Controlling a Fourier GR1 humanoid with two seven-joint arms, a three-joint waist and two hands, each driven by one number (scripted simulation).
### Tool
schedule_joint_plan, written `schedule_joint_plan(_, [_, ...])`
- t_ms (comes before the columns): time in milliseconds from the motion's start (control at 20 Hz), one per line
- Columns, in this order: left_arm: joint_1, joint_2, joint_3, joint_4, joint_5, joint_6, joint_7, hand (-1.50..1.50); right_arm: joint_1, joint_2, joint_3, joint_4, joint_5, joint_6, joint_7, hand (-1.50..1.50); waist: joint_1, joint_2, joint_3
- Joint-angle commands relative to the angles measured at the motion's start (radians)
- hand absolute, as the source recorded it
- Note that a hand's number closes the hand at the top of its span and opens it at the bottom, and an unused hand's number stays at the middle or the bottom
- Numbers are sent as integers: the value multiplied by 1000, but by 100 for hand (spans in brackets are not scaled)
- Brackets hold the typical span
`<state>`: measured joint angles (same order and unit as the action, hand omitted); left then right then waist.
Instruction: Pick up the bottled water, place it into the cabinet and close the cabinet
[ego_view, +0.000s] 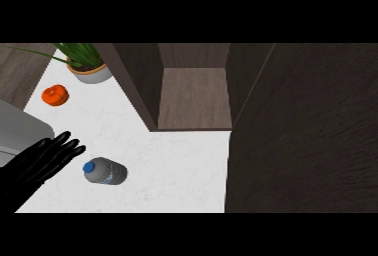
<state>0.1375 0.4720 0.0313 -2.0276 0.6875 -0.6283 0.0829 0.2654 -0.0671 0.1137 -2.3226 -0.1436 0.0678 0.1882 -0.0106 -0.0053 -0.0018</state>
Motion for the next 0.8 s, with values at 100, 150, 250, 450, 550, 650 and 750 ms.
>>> schedule_joint_plan(100, [54, 109, 116, 40, 143, -127, 39, -150, 194, -42, -37, -191, -121, 64, 48, -150, 3, 2, 2])
schedule_joint_plan(150, [76, 110, 142, 55, 174, -163, 35, -150, 194, -2, 41, -155, -29, 47, 19, -150, 8, 3, 2])
schedule_joint_plan(250, [87, 122, 171, 48, 164, -174, 52, -150, 195, 3, 62, -221, -25, 16, 84, -150, 8, 3, 1])
schedule_joint_plan(450, [51, 34, 165, 144, 50, -241, 15, -150, 282, 2, 76, -180, -9, 63, -24, -150, 1, 3, 1])
schedule_joint_plan(550, [61, 22, 147, 62, 58, -164, 68, -150, 356, -14, 56, -192, -32, 103, -82, -150, 0, 2, 2])
schedule_joint_plan(650, [28, 41, 214, 179, 51, -223, 20, -150, 405, -4, 119, -283, -5, 80, -43, -150, -6, 2, 1])
schedule_joint_plan(750, [-16, 0, 179, 153, 22, -148, 60, -150, 370, 26, 141, -166, 49, 78, -128, -150, -1, 3, 2])
